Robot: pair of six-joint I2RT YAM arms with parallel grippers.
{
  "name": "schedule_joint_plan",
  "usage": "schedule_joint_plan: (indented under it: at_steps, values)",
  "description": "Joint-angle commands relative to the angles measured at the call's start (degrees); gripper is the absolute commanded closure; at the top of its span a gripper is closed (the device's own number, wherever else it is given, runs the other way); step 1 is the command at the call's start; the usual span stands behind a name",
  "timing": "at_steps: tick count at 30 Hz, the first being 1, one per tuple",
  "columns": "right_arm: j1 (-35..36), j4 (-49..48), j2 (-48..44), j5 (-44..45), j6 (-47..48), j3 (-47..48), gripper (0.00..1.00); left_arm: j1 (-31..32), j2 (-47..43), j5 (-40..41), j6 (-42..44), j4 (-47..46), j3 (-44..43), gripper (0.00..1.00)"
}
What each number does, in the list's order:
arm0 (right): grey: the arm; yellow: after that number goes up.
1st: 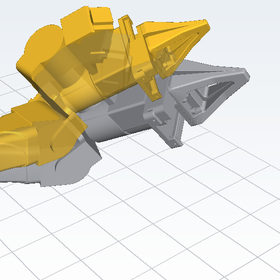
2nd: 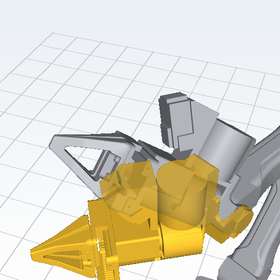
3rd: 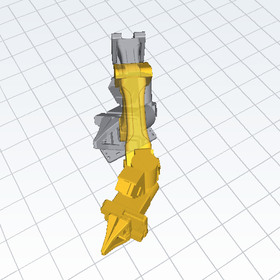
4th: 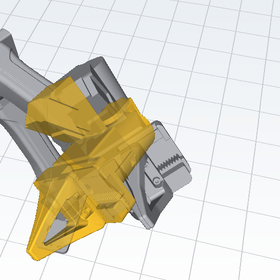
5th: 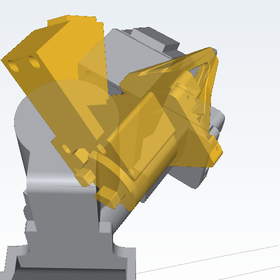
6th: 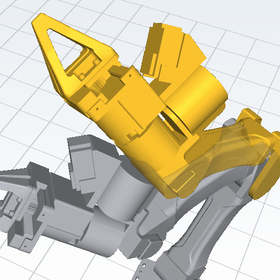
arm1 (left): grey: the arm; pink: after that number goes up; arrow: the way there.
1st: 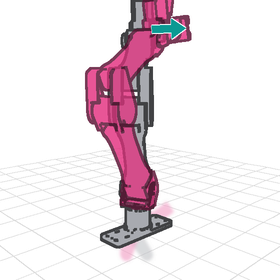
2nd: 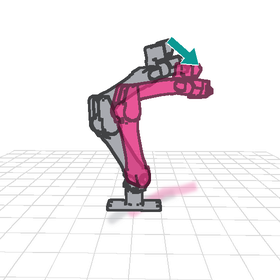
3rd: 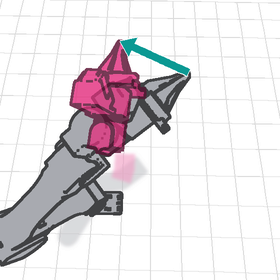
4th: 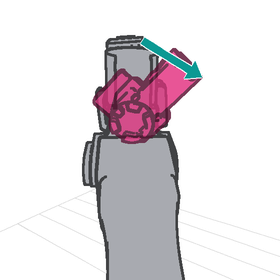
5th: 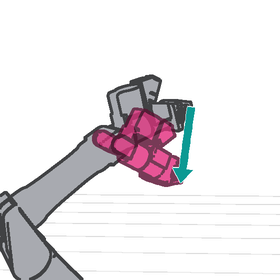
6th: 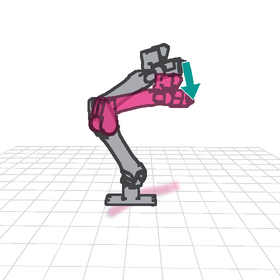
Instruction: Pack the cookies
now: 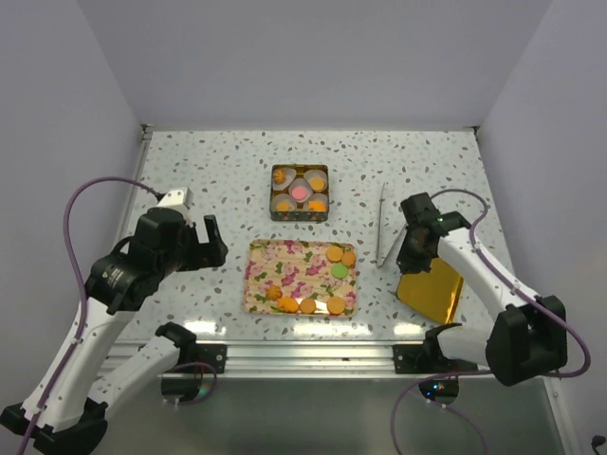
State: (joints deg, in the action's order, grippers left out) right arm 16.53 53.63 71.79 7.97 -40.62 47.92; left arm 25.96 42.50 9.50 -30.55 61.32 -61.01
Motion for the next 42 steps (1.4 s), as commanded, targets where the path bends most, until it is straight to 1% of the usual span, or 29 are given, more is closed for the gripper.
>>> schedule_joint_plan:
  at_steps: [1, 4, 7, 10, 11, 13, 14, 15, 17, 18, 19, 20, 21, 22, 23, 24, 25, 26, 28, 29, 31, 32, 34, 35, 36, 37, 38, 39, 42]
  values:
    - [0.08, 7.01, -3.32, 0.21, 2.03, 10.42, 1.00, 0.24, 2.14, 1.75, 1.98, -3.66, -5.24, 0.00]
    - [-0.01, 10.35, -4.20, -1.72, 2.83, 18.85, 1.00, 0.32, 4.87, 2.89, 3.03, -4.63, -9.28, 0.00]
    - [0.08, 10.01, -4.12, -6.37, 3.70, 27.64, 1.00, 0.32, 8.03, 3.95, 3.82, -5.60, -13.16, 0.00]
    - [0.08, 2.82, -2.89, -20.31, 3.36, 33.45, 1.00, 0.24, 11.98, 4.83, 3.65, -6.56, -17.81, 0.00]
    - [0.08, 0.36, -2.27, -28.89, 1.01, 34.34, 1.00, 0.24, 13.99, 4.48, 3.65, -7.17, -18.96, 0.00]
    - [0.08, -9.47, -0.34, -38.07, -3.21, 35.31, 1.00, 0.24, 16.72, 3.51, 4.09, -9.72, -22.38, 0.00]
    - [0.08, -13.77, 0.01, -44.64, -8.89, 35.14, 1.00, -0.02, 17.52, 3.34, 3.92, -11.29, -23.44, 0.00]
    - [0.16, -23.21, 0.10, -46.79, -11.99, 34.27, 1.00, -0.55, 18.31, 1.51, 3.74, -12.27, -25.19, 0.00]
    - [0.16, -33.19, 0.45, -50.31, -20.67, 33.21, 1.00, -2.74, 19.37, -4.10, 3.04, -15.33, -26.00, 0.00]
    - [0.25, -41.68, 0.72, -52.68, -23.34, 32.85, 1.00, -5.54, 19.46, -10.66, 2.43, -19.53, -25.56, 0.00]
    - [0.25, -45.68, 1.24, -54.01, -25.80, 32.85, 1.00, -6.70, 19.98, -13.25, 0.16, -21.14, -25.56, 0.00]
    - [0.43, -49.80, 2.03, -54.89, -31.31, 32.85, 1.00, -8.88, 20.42, -15.89, -1.17, -24.46, -25.38, 0.00]
    - [0.52, -59.07, 2.39, -55.34, -34.41, 32.24, 1.00, -9.95, 20.86, -22.00, -2.58, -26.32, -24.43, 0.00]
    - [0.69, -63.69, 2.65, -55.86, -37.31, 31.80, 1.00, -11.00, 21.48, -24.85, -5.72, -28.25, -23.55, 0.00]
    - [0.69, -68.34, 3.26, -55.95, -43.25, 31.36, 1.00, -12.75, 21.92, -27.66, -7.41, -32.28, -22.75, 0.00]
    - [0.69, -77.35, 3.62, -56.13, -46.10, 30.49, 1.00, -13.38, 22.27, -32.13, -10.56, -34.49, -21.18, 0.00]
    - [0.69, -81.62, 3.88, -55.96, -51.26, 30.04, 1.00, -14.00, 22.80, -34.00, -12.15, -36.78, -20.29, 0.00]
    - [0.69, -88.88, 4.75, -55.69, -53.66, 29.34, 1.00, -15.22, 23.06, -35.58, -14.00, -41.41, -18.81, 0.00]
    - [0.78, -96.65, 5.55, -54.56, -58.41, 28.20, 1.00, -16.28, 24.47, -40.85, -19.01, -46.53, -17.74, 0.00]
    - [0.69, -104.18, 6.42, -54.11, -63.04, 26.89, 1.00, -16.72, 25.08, -42.61, -20.77, -52.56, -16.61, 0.00]
    - [0.87, -111.51, 7.57, -51.67, -69.64, 25.56, 1.00, -16.90, 26.49, -47.28, -27.61, -60.31, -14.50, 0.00]
    - [1.04, -117.98, 8.71, -50.78, -71.68, 24.51, 1.00, -16.99, 26.75, -48.33, -30.42, -70.71, -11.61, 0.00]
    - [1.39, -123.56, 9.94, -48.84, -75.11, 24.06, 1.00, -17.08, 27.90, -50.71, -39.21, -79.91, -8.70, 0.00]
    - [1.39, -127.42, 10.65, -47.36, -77.48, 24.15, 1.00, -17.25, 28.51, -51.33, -42.29, -89.26, -5.73, 0.00]
    - [1.66, -128.85, 11.87, -46.91, -78.37, 24.32, 1.00, -17.25, 29.82, -52.46, -48.67, -94.23, -4.22, 0.00]
    - [1.83, -129.82, 12.40, -46.55, -79.43, 24.59, 1.00, -17.25, 30.53, -52.91, -51.69, -98.89, -2.81, 0.00]
    - [1.92, -131.13, 12.85, -45.85, -79.79, 25.20, 1.00, -17.25, 31.41, -53.26, -54.33, -107.03, -1.05, 0.00]
    - [2.36, -131.67, 13.72, -45.67, -79.96, 25.46, 1.00, -17.25, 32.81, -53.88, -57.58, -109.55, -0.60, 0.00]
    - [3.59, -131.94, 14.60, -45.58, -79.88, 26.26, 1.00, -17.17, 34.57, -54.32, -60.32, -115.54, -0.60, 0.00]
